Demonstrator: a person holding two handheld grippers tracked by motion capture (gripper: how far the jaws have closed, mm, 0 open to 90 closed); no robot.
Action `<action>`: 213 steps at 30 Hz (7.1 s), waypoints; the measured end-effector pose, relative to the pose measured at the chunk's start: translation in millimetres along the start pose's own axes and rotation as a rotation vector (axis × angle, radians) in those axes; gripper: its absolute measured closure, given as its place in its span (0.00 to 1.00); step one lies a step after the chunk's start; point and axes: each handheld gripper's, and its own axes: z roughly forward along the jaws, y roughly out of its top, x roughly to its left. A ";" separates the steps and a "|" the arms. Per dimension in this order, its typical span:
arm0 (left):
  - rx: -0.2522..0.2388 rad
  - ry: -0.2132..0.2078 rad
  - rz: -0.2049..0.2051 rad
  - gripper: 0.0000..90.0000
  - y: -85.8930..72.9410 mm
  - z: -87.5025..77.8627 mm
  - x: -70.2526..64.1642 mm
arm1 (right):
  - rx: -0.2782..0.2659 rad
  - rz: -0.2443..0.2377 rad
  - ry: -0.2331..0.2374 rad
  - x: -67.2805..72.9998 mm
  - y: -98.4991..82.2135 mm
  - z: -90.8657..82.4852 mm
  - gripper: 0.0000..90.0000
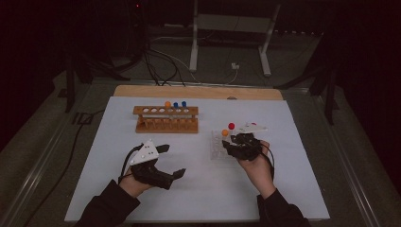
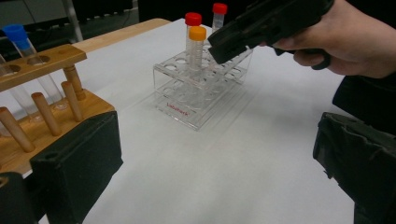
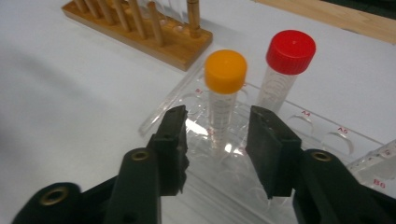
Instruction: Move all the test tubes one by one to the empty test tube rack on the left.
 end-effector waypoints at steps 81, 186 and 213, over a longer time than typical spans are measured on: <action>-0.010 -0.030 0.024 0.32 10.8 -2.3 -8.0 | -0.019 -0.237 0.301 98.0 -2.0 -6.6 0.83; -0.010 0.506 -0.108 0.80 39.0 58.0 159.4 | -0.196 -0.198 0.296 79.2 6.0 -39.4 0.00; 0.047 0.498 -0.118 0.62 44.6 41.1 151.4 | -0.211 -0.189 0.292 73.2 8.6 -45.3 0.00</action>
